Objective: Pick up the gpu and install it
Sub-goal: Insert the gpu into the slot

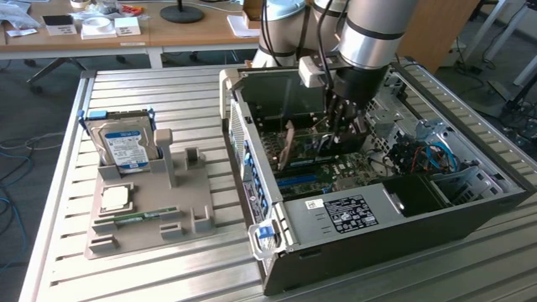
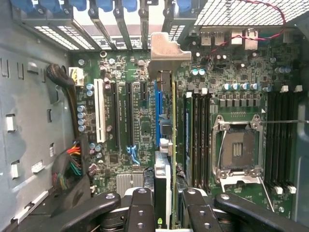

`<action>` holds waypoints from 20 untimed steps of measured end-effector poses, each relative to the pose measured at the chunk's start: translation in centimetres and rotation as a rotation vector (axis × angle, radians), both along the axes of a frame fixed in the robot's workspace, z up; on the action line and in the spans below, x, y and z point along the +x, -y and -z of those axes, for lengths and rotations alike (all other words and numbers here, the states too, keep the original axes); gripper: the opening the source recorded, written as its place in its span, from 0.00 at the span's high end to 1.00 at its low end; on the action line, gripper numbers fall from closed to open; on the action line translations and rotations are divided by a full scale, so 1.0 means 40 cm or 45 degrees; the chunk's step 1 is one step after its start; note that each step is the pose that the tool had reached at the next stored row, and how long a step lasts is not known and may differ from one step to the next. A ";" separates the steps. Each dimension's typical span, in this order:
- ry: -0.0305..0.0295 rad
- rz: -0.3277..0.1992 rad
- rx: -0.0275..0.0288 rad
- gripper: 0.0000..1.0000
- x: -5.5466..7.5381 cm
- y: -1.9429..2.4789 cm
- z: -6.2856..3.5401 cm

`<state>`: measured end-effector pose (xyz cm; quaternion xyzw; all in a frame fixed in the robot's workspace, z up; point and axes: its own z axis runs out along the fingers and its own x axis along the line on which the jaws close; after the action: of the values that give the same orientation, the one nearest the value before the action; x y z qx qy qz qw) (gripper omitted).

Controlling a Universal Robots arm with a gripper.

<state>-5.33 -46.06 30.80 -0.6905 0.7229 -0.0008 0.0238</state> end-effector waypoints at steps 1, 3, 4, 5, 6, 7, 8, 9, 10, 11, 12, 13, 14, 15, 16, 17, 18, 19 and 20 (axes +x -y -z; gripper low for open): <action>0.0000 0.000 0.0001 0.73 -0.002 0.000 0.002; 0.0000 0.000 0.0001 0.73 -0.006 -0.001 0.005; -0.0001 0.000 -0.0002 0.73 -0.008 -0.001 0.005; -0.0001 0.000 -0.0003 0.73 -0.008 -0.001 0.005; -0.0001 0.000 -0.0002 0.73 -0.008 -0.001 0.005; 0.0000 0.000 -0.0001 0.73 -0.008 -0.001 0.005; 0.0000 0.000 0.0000 0.73 -0.008 -0.001 0.005; 0.0000 0.000 0.0002 0.73 -0.008 -0.001 0.006; 0.0000 0.000 0.0001 0.73 -0.009 -0.001 0.006; 0.0001 0.000 0.0001 0.73 -0.011 -0.001 0.006; 0.0000 0.000 0.0001 0.73 -0.014 -0.002 0.006; 0.0001 0.000 0.0002 0.73 -0.016 -0.002 0.006; 0.0001 0.000 0.0002 0.73 -0.019 -0.003 0.007; 0.0003 0.000 0.0005 0.73 -0.022 -0.003 0.008; 0.0008 0.000 0.0010 0.73 -0.025 -0.003 0.009; 0.0013 0.000 0.0013 0.73 -0.028 -0.003 0.011; 0.0015 0.000 0.0012 0.73 -0.030 -0.003 0.013; 0.0018 0.000 0.0017 0.73 -0.032 -0.003 0.015; 0.0020 0.000 0.0027 0.73 -0.033 -0.003 0.017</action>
<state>-6.66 -45.94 30.14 -0.6905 0.7229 -0.0006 0.0251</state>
